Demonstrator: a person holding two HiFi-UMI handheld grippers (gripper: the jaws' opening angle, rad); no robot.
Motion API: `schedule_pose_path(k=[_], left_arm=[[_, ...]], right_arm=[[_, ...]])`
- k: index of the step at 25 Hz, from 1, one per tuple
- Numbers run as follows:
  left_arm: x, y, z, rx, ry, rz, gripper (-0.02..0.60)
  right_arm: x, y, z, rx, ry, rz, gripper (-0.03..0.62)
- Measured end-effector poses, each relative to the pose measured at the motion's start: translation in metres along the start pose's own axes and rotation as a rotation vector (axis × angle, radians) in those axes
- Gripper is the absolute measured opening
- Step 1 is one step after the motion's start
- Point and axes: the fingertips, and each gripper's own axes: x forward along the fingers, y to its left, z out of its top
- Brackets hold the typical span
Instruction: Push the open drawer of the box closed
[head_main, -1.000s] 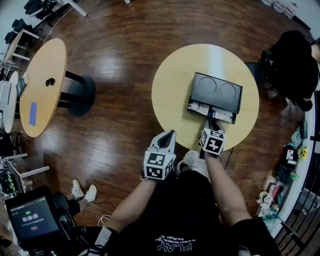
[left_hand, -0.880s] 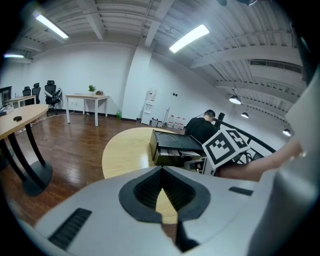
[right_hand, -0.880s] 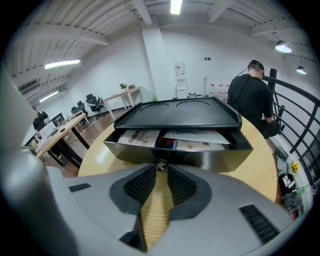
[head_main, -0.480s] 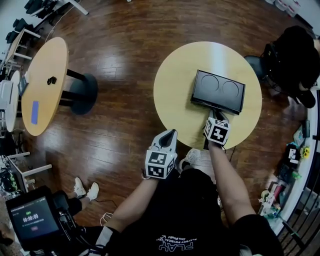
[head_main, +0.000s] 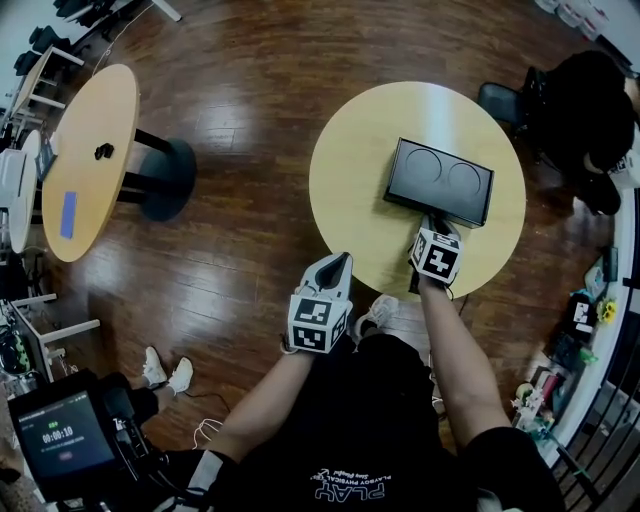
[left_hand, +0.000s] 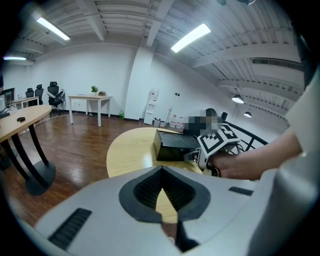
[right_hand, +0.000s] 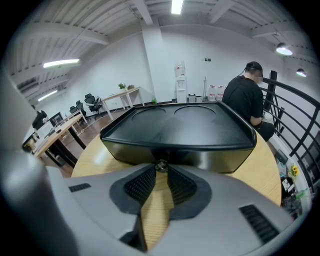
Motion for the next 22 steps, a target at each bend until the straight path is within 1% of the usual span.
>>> schedule_pose_path(k=[4, 10, 15, 20, 22], left_arm=[[-0.001, -0.001, -0.001, 0.001, 0.001, -0.003, -0.003], [-0.003, 0.001, -0.001, 0.001, -0.005, -0.003, -0.003], [-0.003, 0.002, 0.000, 0.009, -0.008, -0.011, -0.003], [0.000, 0.000, 0.006, 0.024, -0.020, -0.023, -0.003], [0.000, -0.002, 0.008, 0.036, -0.023, -0.033, -0.003]], right_arm=[[0.001, 0.001, -0.001, -0.012, -0.007, -0.007, 0.078], [-0.008, 0.002, 0.000, -0.037, -0.063, -0.017, 0.080], [-0.022, 0.005, -0.004, -0.031, -0.078, 0.010, 0.080], [-0.048, 0.015, -0.007, -0.075, -0.142, 0.035, 0.078], [-0.060, 0.018, -0.010, -0.086, -0.171, 0.039, 0.038]])
